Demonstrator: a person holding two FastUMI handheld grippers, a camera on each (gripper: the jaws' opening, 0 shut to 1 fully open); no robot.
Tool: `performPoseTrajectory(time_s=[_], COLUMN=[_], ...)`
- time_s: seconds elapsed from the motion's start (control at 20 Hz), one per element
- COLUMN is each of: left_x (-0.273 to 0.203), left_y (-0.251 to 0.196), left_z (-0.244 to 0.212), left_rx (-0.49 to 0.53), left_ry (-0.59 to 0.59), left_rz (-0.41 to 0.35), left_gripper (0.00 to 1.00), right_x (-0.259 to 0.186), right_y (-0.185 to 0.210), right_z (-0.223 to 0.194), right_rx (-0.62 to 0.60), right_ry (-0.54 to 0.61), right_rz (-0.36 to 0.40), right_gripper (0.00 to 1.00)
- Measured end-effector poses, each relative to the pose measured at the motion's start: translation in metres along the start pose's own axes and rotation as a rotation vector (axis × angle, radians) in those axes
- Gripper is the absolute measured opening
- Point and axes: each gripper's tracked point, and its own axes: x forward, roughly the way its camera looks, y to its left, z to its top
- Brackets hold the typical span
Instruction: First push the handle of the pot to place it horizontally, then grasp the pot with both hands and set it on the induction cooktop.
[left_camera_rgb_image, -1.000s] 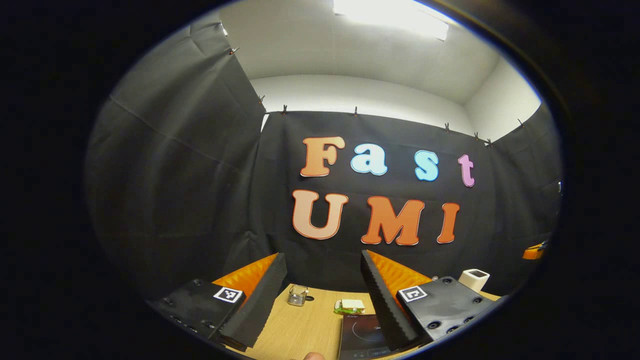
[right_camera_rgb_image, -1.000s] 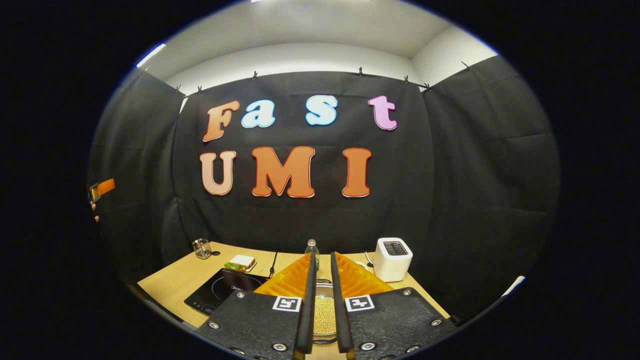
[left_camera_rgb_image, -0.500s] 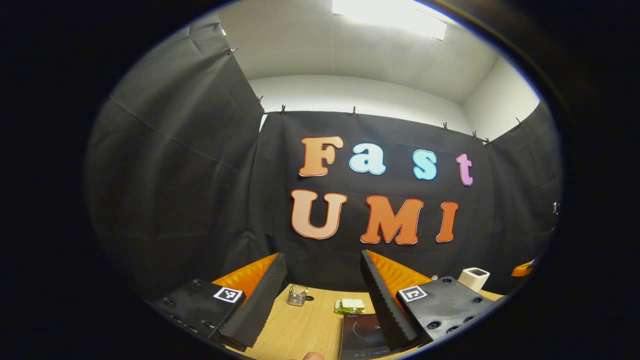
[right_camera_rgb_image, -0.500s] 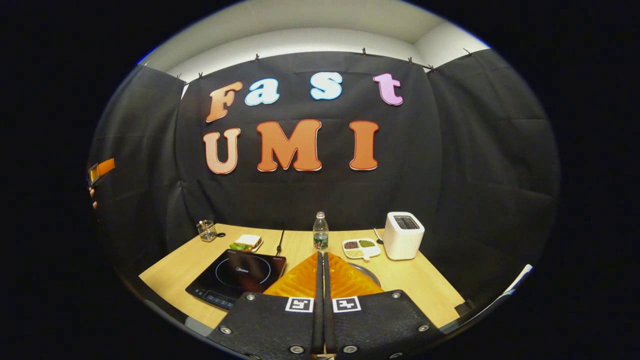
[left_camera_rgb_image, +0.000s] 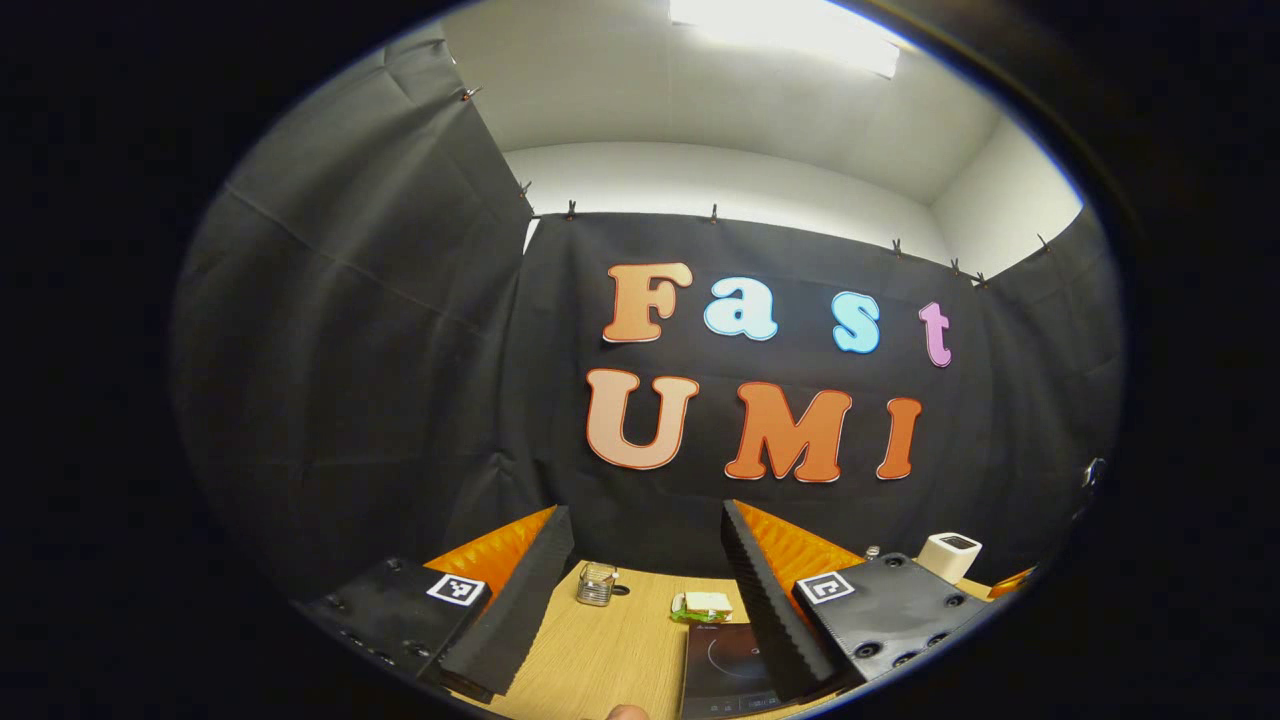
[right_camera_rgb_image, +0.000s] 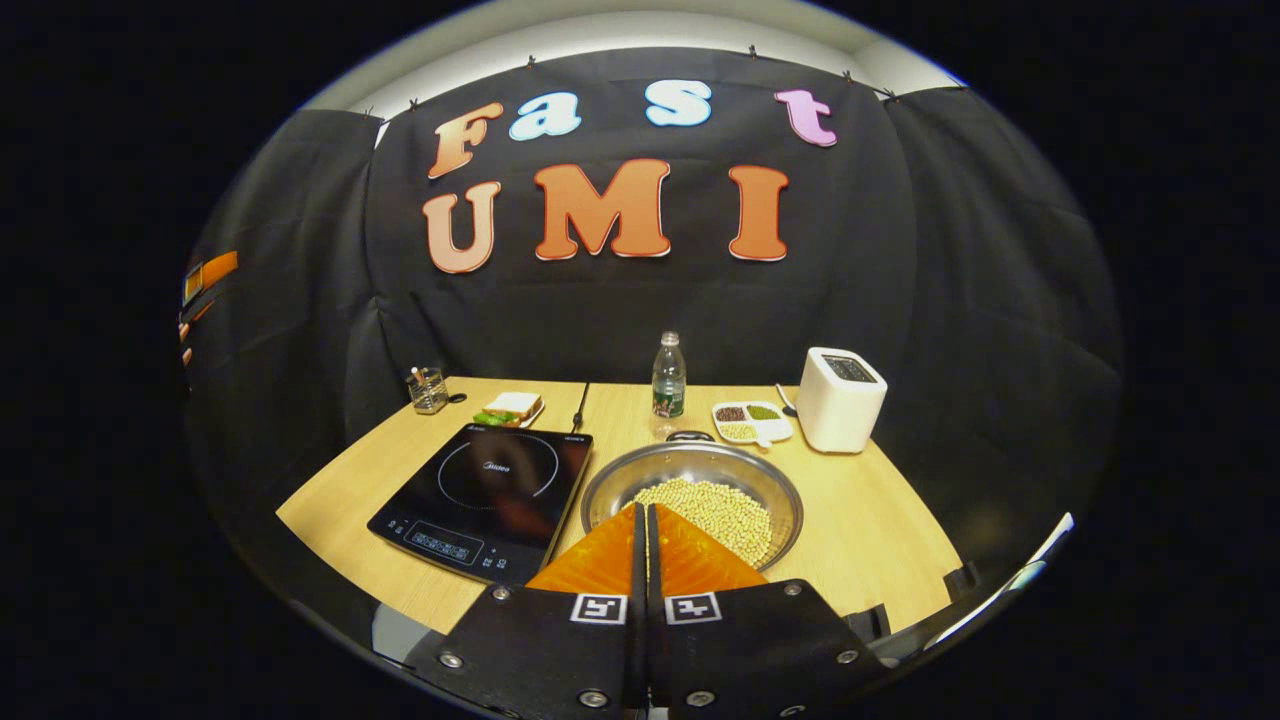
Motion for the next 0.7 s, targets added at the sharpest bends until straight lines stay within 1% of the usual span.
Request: performPoseTrajectory(time_s=[0.1,0.3,0.55,0.7], left_x=[0.0,0.002,0.003,0.003], left_y=[-0.003,-0.004,-0.011,-0.014], left_z=[-0.001,-0.001,-0.002,-0.003], left_rx=[-0.002,0.006,0.007,0.012], left_ry=[0.008,0.013,0.021,0.024], left_rz=[-0.008,-0.006,-0.012,-0.019], left_gripper=[0.98,0.98,0.98,0.98], right_x=[0.006,0.018,0.03,0.038], right_y=[0.001,0.011,0.01,0.013], right_z=[-0.015,-0.046,-0.085,-0.098], right_rx=[-0.008,0.006,0.016,0.025], right_ry=[0.033,0.102,0.188,0.222], right_rz=[0.003,0.036,0.039,0.041], right_gripper=[0.0,0.0,0.0,0.0])
